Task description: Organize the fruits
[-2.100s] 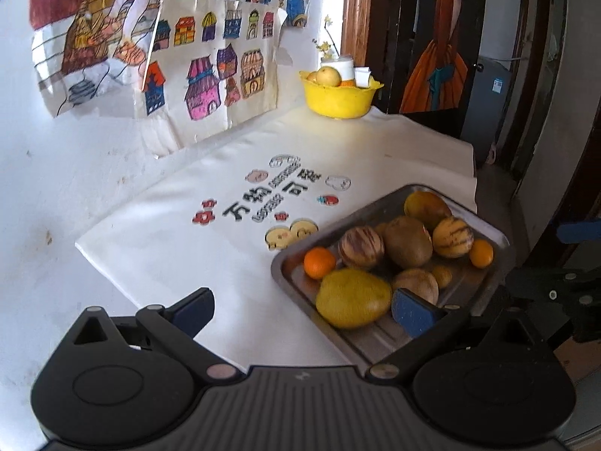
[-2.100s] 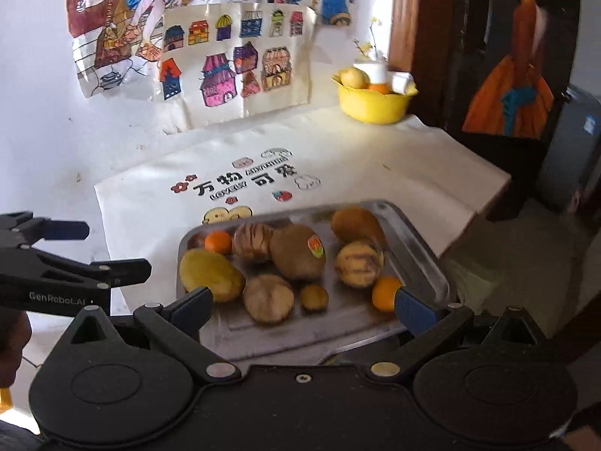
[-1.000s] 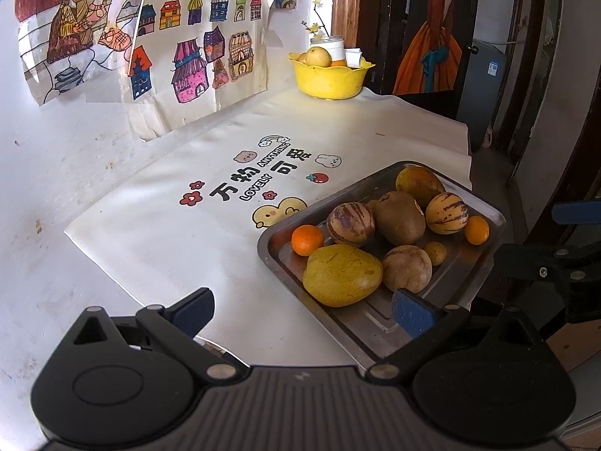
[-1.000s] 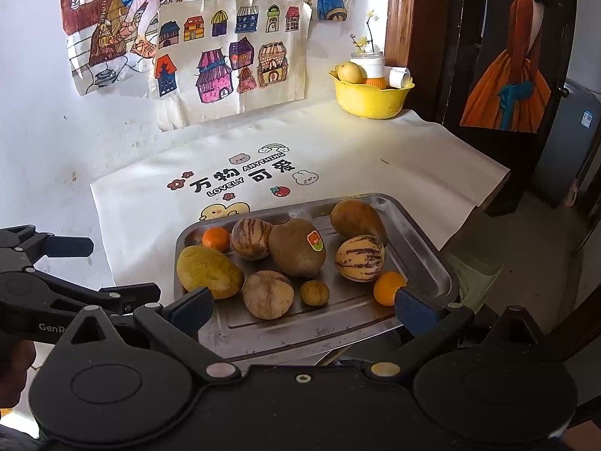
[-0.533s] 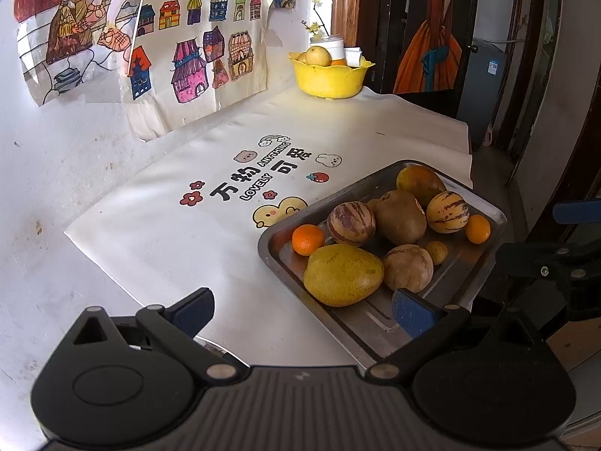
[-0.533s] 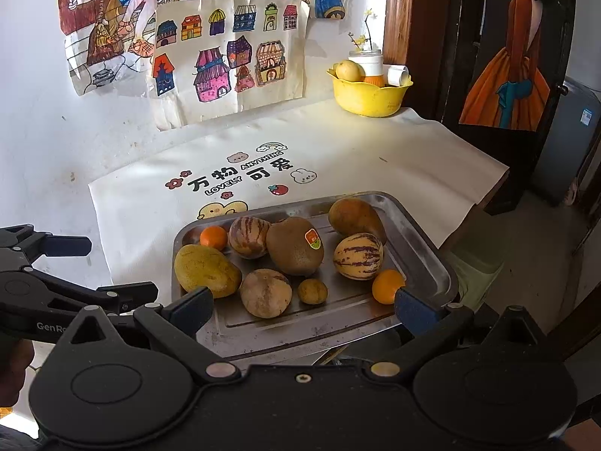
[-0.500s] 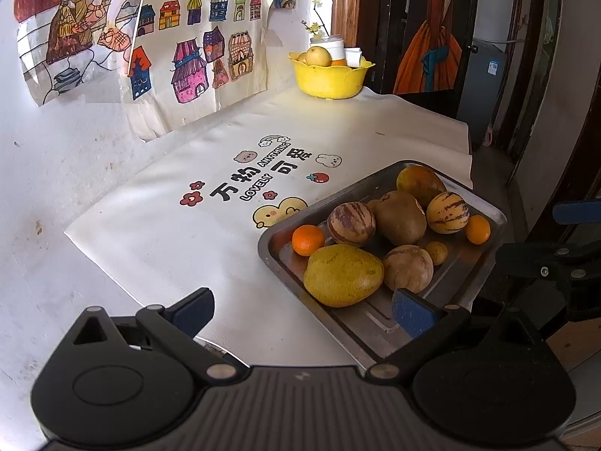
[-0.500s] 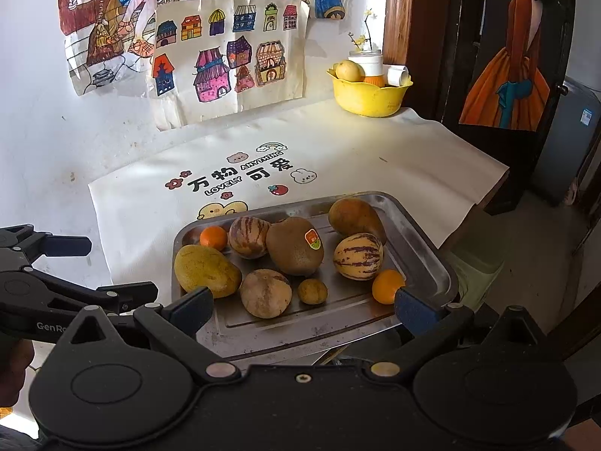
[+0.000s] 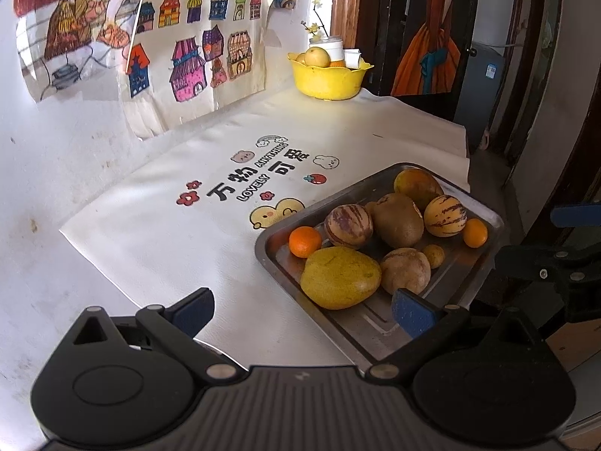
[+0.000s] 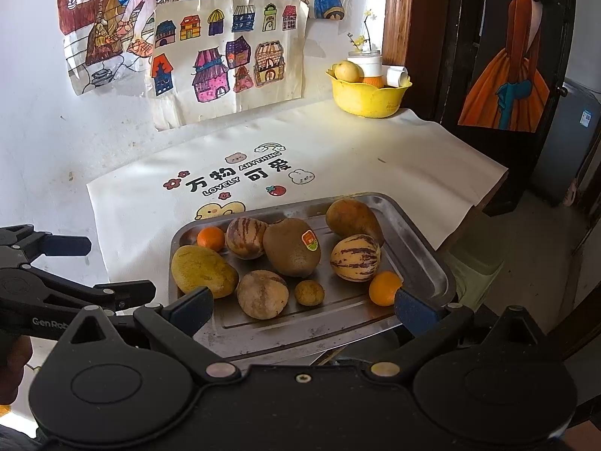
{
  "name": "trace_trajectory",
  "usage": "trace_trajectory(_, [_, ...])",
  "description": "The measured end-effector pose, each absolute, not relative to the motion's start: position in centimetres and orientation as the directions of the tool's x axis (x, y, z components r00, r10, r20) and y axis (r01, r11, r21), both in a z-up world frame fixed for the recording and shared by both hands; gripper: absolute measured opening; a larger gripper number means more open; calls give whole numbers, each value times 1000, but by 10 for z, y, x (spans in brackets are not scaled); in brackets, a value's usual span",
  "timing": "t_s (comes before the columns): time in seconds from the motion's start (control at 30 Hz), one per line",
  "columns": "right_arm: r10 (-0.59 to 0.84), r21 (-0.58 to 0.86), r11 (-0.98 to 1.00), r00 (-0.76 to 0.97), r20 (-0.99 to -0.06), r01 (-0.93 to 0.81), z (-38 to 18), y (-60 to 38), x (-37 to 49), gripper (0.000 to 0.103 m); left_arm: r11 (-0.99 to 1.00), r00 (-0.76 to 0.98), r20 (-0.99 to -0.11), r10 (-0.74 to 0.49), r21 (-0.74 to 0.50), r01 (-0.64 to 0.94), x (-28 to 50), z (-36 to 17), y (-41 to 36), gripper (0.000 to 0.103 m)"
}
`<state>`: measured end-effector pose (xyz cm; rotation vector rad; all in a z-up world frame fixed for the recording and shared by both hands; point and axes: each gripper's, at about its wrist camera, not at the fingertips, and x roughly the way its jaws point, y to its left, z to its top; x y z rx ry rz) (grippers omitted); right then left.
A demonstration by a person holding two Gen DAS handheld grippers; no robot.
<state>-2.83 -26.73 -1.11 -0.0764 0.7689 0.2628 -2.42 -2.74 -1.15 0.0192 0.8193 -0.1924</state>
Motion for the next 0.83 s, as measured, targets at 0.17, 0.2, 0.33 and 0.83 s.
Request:
trace_trajectory(0.17, [206, 29, 965, 690, -694, -260, -10, -271, -27, 102, 983, 675, -722, -150, -39, 177, -25, -11, -29, 103])
trace_trajectory(0.2, [206, 27, 965, 689, -694, -261, -10, -271, -27, 102, 984, 681, -719, -139, -22, 179, -25, -10, -31, 103])
trace_trajectory(0.33, [206, 27, 965, 690, -694, -261, -9, -272, -27, 102, 981, 687, -707, -170, -56, 186, -27, -8, -30, 103])
trace_trajectory(0.83, [210, 30, 964, 680, -703, -266, -13, -273, -27, 102, 980, 699, -688, -197, -121, 157, -26, -8, -24, 102])
